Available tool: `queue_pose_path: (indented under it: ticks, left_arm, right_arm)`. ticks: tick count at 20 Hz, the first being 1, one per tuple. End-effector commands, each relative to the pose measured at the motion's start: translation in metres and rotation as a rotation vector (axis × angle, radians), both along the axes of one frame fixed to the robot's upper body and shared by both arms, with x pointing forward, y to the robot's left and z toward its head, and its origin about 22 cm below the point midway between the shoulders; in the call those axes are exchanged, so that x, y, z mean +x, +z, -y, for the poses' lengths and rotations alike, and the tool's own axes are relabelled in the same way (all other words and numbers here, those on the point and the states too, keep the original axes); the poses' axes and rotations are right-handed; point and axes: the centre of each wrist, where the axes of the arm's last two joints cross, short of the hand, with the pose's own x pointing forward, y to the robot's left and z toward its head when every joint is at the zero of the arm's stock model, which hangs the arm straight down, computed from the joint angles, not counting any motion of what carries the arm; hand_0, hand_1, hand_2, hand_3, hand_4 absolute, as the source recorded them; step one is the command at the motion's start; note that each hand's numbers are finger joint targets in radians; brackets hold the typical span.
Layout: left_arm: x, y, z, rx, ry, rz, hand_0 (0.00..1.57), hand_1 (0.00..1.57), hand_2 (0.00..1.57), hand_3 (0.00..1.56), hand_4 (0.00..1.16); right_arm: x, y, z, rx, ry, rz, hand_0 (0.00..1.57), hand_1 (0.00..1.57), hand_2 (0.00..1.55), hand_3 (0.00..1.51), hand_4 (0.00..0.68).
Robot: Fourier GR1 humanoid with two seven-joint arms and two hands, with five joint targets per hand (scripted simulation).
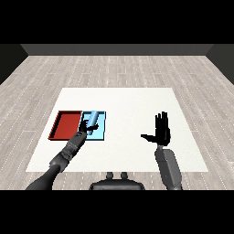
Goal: Pick the blue can and put it in the blue box
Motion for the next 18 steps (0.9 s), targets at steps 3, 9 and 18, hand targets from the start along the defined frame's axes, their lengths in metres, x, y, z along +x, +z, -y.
queue_pose_path:
  ticks: [3,9,18]
  left_arm:
    - [-0.006,-0.009,-0.005,0.003,0.037,-0.097,0.24,0.24,0.0,0.0,0.47]
    - [0.006,0.006,-0.01,0.012,-0.007,-0.08,0.0,0.0,0.0,0.0,0.0]
    - [0.019,0.024,-0.005,-0.08,-0.052,0.319,0.0,0.0,0.0,0.0,0.0]
  right_arm:
    - [0.008,-0.008,0.006,-0.016,0.001,0.001,0.0,0.0,0.0,0.0,0.0]
    - [0.01,-0.003,0.007,0.013,-0.002,0.004,0.0,0.0,0.0,0.0,0.0]
    - [0.005,-0.008,-0.006,-0.052,0.035,0.013,0.0,0.0,0.0,0.0,0.0]
